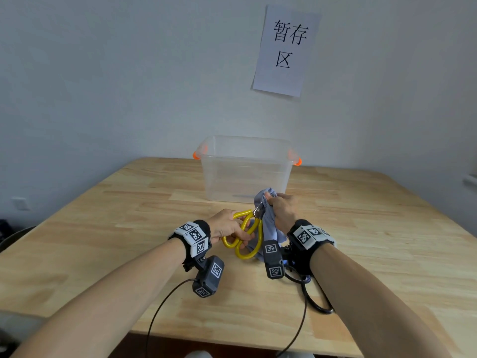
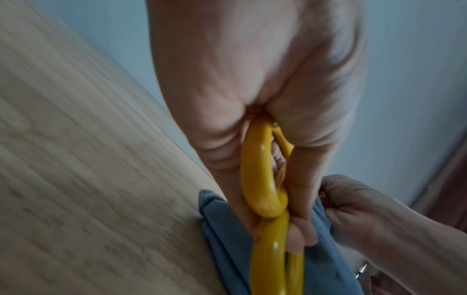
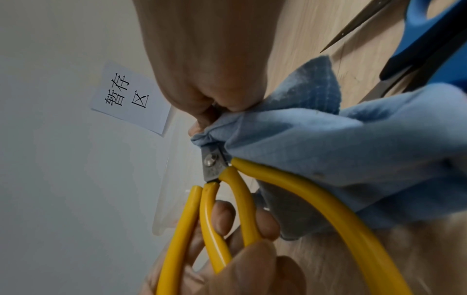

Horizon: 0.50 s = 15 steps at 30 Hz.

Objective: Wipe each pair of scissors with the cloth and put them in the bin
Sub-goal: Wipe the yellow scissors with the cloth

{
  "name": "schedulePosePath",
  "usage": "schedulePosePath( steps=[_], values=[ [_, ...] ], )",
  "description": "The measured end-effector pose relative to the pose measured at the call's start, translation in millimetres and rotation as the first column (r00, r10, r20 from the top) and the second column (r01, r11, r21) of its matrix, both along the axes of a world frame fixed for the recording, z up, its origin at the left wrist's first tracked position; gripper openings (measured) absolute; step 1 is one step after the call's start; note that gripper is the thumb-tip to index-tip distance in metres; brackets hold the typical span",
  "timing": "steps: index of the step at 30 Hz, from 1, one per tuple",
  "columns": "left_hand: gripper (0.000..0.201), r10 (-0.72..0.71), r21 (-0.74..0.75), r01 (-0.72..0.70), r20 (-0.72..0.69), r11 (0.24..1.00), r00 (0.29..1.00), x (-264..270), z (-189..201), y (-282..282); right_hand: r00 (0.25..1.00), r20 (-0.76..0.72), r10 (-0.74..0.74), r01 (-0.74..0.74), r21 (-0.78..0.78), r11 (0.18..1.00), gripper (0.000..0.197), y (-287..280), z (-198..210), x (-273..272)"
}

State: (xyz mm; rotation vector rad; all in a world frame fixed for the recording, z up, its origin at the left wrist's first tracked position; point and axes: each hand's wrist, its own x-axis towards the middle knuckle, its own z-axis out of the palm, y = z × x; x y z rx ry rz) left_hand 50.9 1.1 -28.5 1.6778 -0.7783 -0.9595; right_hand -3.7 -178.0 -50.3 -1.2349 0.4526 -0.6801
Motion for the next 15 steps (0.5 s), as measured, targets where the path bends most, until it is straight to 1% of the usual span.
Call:
schedulePosePath(
  steps=[2, 4, 7, 10, 13, 15],
  values=[
    [0.03, -0.003, -0.003, 0.003, -0.011, 1.0, 1.0, 0, -1, 1, 1.0, -0.019, -0.02, 0.021, 0.016, 1.0, 0.031, 1, -1, 1],
    [0.029, -0.012, -0.001, 0.012, -0.007, 1.0, 1.0, 2, -2, 3, 1.0, -0.018, -0.009, 0.009, 0.025, 1.0, 0.031, 2, 1, -2],
    [0.027, -0.012, 0.008, 0.012, -0.002, 1.0, 1.0, 3, -3, 7, 0.999, -0.044, -0.001, 0.0, -0.022, 1.0, 0.032, 2, 1, -4],
    [0.027, 0.024, 0.015, -0.024, -0.012, 1.0, 1.0, 4, -4, 12, 0.998, -0.058, 0.03, -0.032, -0.046, 0.998, 0.021, 5, 3, -6],
    [0.028, 0.073, 0.016, -0.073, -0.024, 0.997, 0.997, 6, -2, 16, 0.999, -0.051, 0.02, -0.023, -0.066, 0.998, 0.024, 4, 7, -6],
    [0.027, 0.104, 0.023, -0.104, -0.019, 0.994, 0.994, 6, -1, 18, 0.998, -0.056, -0.013, 0.009, -0.07, 0.997, 0.023, 1, 12, -6]
  ],
)
